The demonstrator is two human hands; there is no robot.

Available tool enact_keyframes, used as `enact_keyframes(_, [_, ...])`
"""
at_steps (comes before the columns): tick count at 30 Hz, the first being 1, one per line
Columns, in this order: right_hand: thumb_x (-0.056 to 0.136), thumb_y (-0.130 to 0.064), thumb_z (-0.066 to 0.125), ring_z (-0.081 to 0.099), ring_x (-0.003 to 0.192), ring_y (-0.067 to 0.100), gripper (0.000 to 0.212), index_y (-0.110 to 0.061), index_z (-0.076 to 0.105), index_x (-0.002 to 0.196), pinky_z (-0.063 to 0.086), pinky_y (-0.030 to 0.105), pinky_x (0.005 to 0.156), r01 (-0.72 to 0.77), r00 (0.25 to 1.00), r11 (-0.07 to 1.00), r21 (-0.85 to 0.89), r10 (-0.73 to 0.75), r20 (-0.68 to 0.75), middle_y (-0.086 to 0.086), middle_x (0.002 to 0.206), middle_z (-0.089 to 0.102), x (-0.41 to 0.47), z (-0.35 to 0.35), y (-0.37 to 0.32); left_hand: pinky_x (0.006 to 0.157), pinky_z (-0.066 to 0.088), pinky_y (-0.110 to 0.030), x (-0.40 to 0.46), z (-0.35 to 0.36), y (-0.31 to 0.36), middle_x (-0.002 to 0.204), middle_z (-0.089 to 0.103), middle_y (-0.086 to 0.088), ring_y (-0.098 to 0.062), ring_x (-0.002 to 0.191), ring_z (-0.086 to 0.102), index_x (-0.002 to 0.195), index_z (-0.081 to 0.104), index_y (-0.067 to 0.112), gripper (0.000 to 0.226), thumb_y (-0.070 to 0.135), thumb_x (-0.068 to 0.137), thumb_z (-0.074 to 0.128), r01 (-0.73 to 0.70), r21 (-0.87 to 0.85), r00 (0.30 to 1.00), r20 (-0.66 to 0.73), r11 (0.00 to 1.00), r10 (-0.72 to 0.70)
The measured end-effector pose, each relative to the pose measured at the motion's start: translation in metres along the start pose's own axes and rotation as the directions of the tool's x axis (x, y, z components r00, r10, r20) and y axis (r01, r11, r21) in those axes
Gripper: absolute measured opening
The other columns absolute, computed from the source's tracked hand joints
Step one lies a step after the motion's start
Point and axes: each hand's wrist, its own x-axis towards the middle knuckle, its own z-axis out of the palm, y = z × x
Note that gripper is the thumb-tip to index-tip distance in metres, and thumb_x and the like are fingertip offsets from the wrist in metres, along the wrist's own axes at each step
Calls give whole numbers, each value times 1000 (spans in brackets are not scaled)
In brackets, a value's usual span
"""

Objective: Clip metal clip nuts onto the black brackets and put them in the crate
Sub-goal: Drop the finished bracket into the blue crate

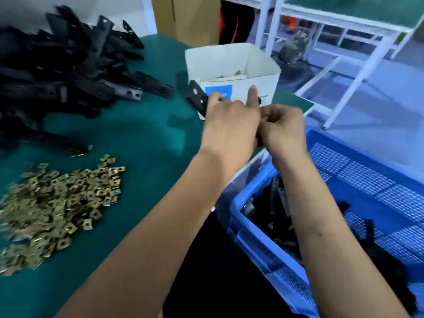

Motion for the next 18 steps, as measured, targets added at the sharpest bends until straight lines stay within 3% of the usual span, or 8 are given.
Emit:
enact_keyframes(4, [85, -21, 67, 45, 53, 9, 34, 11, 59, 81, 36, 18, 46, -78, 988, 992, 95, 90, -124, 5, 62, 55, -1, -91, 62, 96, 37, -40, 19, 25, 102, 116, 70, -7, -27, 107, 67, 154, 30, -1, 79, 26, 89, 64, -144, -200, 986, 49, 969, 156])
enact_keyframes(6, [94, -26, 70, 45, 60, 11, 46, 17, 56, 84, 35, 23, 51, -189, 972, 981, 45, 194, -133, 11, 67, 53, -8, -121, 102, 96, 40, -41, 13, 48, 139, 122, 67, -8, -28, 112, 65, 149, 34, -2, 70, 25, 92, 64, -215, -264, 959, 125, 940, 254])
enact_keyframes(8, [98, -24, 69, 45, 67, 16, 47, 18, 58, 80, 35, 34, 59, -311, 947, 944, -111, 298, -119, 13, 67, 52, -18, -143, 146, 99, 42, -42, -1, 73, 162, 126, 65, -11, -31, 116, 63, 144, 40, 2, 61, 25, 94, 65, -244, -343, 911, 240, 907, 336])
enact_keyframes(12, [91, -37, 76, 54, 66, 17, 48, -2, 61, 62, 34, 34, 60, -361, 920, 665, -653, 367, -136, 3, 55, 51, -35, -181, 206, 104, 43, -46, -26, 109, 180, 133, 61, -17, -37, 123, 59, 149, 38, 5, 68, 29, 94, 70, -200, -469, 798, 432, 860, 421])
enact_keyframes(14, [88, -42, 78, 62, 71, 26, 50, -13, 53, 56, 34, 32, 62, -350, 919, 595, -724, 369, -141, -2, 53, 51, -38, -189, 215, 101, 47, -47, -30, 117, 178, 132, 60, -16, -38, 122, 60, 149, 40, 8, 67, 29, 93, 70, -178, -493, 780, 457, 852, 428])
enact_keyframes(18, [90, -40, 75, 70, 97, 36, 29, -13, 72, 81, 47, 34, 72, -400, 917, 597, -696, 262, -302, 14, 87, 75, -28, -184, 202, 94, 52, -49, -23, 110, 171, 126, 62, -12, -38, 118, 61, 133, 55, 11, 42, 23, 95, 66, -123, -583, 858, 344, 803, 381])
